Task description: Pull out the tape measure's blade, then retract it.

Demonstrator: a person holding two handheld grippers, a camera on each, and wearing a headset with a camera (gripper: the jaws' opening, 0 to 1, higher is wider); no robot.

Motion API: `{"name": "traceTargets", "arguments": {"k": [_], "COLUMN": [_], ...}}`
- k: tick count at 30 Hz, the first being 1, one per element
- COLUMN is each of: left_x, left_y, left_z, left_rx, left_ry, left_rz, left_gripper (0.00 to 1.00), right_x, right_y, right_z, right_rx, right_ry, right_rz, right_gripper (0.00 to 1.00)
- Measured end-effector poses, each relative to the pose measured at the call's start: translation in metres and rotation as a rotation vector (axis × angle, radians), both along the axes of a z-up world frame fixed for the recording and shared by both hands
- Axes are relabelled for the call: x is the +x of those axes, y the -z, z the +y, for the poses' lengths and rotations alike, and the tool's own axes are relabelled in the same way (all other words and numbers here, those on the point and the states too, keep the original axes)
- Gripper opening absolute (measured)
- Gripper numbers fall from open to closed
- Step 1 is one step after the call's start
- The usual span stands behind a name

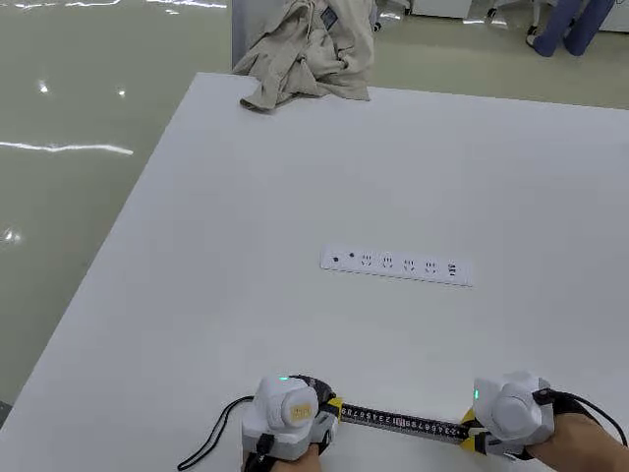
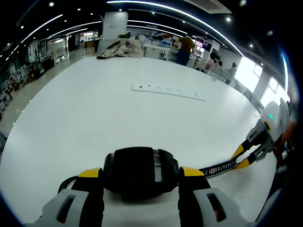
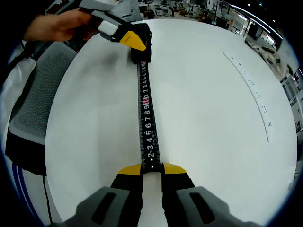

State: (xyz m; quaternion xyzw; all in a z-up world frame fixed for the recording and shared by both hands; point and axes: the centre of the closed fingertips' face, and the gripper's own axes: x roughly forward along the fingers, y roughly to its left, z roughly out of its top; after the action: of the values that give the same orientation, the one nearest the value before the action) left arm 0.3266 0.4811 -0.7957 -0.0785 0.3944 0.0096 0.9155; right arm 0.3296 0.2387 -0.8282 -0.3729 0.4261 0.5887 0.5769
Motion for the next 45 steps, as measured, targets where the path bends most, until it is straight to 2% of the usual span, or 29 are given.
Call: {"name": "traceTargets", "arguments": {"k": [4, 8, 13, 21, 29, 45], "left_x": [0.000, 0.000, 0.000, 0.000, 0.000, 0.000], "left_y": [0.001, 0.001, 0.000, 0.001, 0.000, 0.001], "left_z": [0.000, 0.000, 0.000, 0.000, 0.000, 0.000], "left_rx": [0.000, 0.000, -0.001, 0.007, 0.004, 0.002], "left_ry": [0.001, 0.001, 0.002, 0.008, 0.010, 0.010], "left_rz": [0.004, 0.007, 0.008, 0.003, 0.006, 0.007], "left_gripper": [0.61, 0.60, 0.60, 0.60, 0.60, 0.60], "right_x": [0.000, 0.001, -0.001, -0.001, 0.000, -0.002], "right_y": [-0.001, -0.001, -0.002, -0.002, -0.002, -0.001], "right_z": [0.001, 0.000, 0.002, 0.008, 0.028, 0.044], "right_rx": [0.024, 0.029, 0.029, 0.042, 0.064, 0.073], "right_ry": [0.066, 0.071, 0.017, 0.028, 0.006, -0.016], "right_rz": [0.067, 0.094, 0.077, 0.095, 0.081, 0.076], "right_gripper": [0.13, 0.13, 0.13, 0.13, 0.13, 0.13]}}
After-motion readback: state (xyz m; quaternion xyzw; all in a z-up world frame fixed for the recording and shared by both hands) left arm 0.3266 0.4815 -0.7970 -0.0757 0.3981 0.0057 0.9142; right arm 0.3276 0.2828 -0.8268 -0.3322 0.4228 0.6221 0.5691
